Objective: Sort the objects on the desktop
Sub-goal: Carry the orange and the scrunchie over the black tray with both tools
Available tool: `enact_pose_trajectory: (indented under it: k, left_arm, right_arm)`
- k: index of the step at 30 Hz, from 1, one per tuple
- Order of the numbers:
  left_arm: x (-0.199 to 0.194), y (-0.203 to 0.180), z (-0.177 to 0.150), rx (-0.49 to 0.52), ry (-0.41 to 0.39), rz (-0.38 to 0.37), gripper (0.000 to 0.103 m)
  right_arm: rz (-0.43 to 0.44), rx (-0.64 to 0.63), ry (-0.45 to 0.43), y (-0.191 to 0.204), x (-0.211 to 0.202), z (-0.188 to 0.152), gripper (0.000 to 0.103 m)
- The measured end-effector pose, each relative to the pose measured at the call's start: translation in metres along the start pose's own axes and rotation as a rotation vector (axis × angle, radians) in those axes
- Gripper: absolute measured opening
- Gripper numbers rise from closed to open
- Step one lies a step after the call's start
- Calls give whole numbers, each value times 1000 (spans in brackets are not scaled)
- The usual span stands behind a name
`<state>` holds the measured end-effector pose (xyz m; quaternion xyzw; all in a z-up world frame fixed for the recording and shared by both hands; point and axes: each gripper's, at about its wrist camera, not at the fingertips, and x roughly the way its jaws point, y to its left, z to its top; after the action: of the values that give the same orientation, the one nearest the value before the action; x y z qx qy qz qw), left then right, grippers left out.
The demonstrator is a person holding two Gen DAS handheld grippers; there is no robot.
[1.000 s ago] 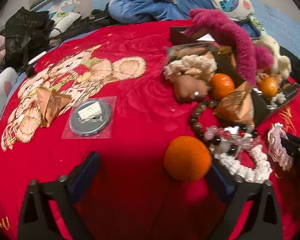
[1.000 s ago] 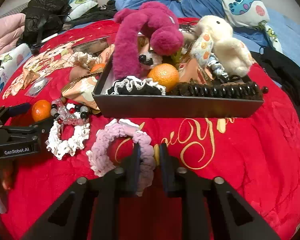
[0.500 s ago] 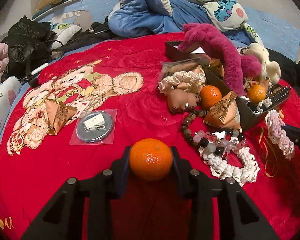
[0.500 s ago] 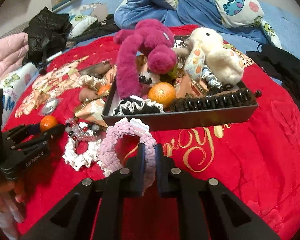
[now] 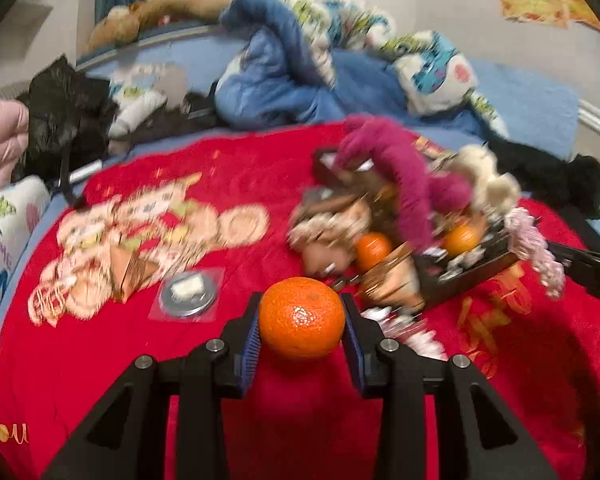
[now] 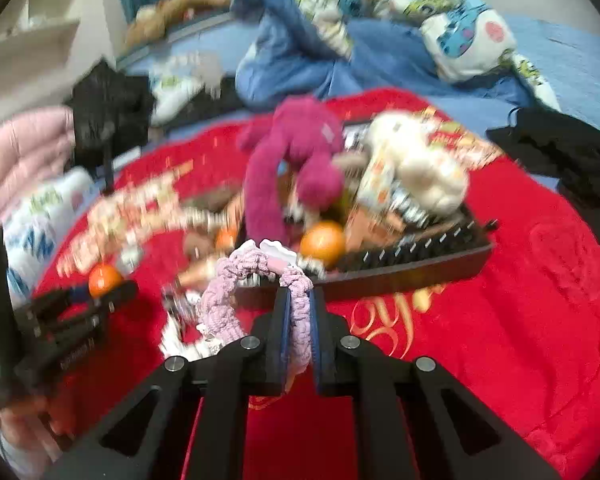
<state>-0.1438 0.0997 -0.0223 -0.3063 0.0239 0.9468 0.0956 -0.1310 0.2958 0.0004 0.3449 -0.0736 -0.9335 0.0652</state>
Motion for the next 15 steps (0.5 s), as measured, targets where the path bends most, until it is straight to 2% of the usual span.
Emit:
enact_pose_trajectory:
  k: [5,15]
  left_arm:
    - [-13,-29,7,34,-32,-46,38]
    - [-9,-61,6,48,-9,-62,38]
  right_arm:
    - [-11,52,-55,-15,-13,7,9]
    - [-5,67,-98,-33,-29,7,9]
